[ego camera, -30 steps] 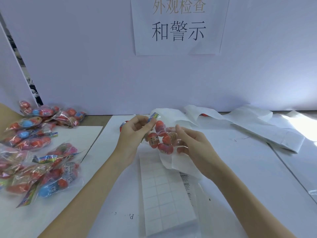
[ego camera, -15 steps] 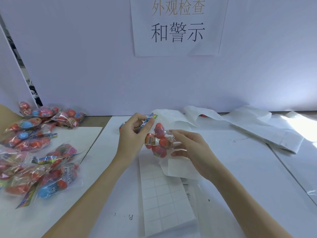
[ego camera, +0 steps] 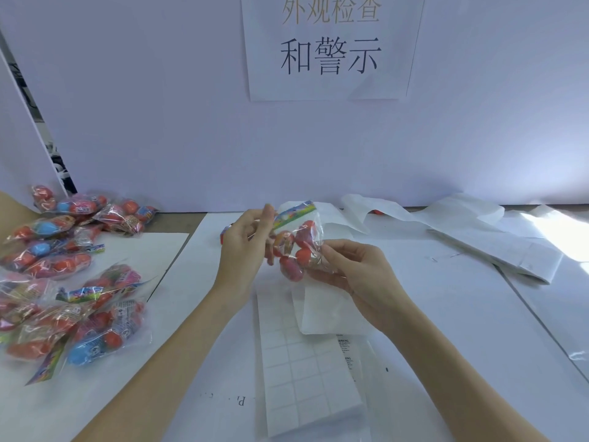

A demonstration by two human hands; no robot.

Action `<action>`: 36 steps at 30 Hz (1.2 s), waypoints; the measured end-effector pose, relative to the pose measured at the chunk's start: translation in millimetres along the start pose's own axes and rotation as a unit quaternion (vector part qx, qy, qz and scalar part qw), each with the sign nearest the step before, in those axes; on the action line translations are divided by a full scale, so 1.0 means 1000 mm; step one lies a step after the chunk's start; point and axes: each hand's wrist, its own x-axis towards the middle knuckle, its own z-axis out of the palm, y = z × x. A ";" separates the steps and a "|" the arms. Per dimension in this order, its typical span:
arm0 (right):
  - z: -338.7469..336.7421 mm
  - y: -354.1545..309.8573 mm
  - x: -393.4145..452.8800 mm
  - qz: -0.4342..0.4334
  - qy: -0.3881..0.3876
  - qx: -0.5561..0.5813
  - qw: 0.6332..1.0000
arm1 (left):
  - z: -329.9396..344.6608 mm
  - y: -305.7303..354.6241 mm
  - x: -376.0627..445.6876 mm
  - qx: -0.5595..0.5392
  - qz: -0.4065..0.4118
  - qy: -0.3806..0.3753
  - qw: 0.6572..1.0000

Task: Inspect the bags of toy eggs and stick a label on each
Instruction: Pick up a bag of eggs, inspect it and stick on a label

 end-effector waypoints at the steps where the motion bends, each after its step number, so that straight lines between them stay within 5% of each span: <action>1: 0.000 -0.001 0.000 0.009 0.004 0.025 1.000 | 0.001 0.001 0.000 -0.011 -0.017 -0.016 1.000; 12: -0.006 -0.010 0.001 -0.010 -0.032 0.050 0.998 | -0.003 0.010 -0.005 -0.004 -0.025 -0.174 0.984; 20: -0.005 -0.007 0.001 -0.007 -0.025 0.023 0.999 | 0.002 0.003 -0.006 0.064 0.007 -0.077 0.995; 26: -0.003 -0.007 0.000 -0.043 -0.024 -0.137 0.989 | 0.005 -0.001 -0.013 0.108 0.069 -0.152 0.980; 36: -0.008 -0.011 0.004 -0.075 0.094 -0.094 0.988 | -0.007 0.006 -0.002 0.031 -0.025 -0.130 0.991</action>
